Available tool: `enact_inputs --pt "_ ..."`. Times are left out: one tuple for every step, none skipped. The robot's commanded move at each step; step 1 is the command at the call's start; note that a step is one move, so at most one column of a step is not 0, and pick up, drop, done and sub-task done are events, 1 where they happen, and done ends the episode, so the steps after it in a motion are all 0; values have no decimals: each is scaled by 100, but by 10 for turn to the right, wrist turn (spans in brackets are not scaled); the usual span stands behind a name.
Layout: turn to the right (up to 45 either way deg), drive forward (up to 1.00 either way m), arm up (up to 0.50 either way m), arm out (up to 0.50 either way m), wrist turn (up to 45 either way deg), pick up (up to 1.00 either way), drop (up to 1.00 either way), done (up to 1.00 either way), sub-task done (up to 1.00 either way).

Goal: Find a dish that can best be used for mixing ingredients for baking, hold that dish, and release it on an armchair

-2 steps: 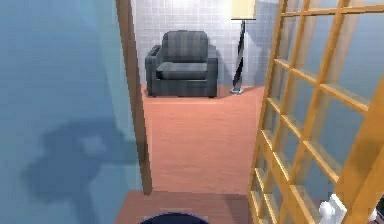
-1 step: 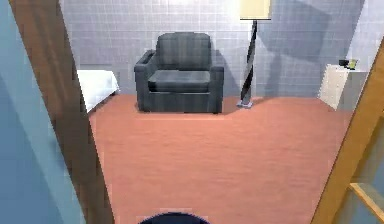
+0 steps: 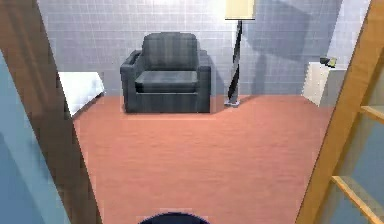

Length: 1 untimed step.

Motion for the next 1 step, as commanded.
enact_inputs --pt "0 75 0 0 0 0 0 0 0"
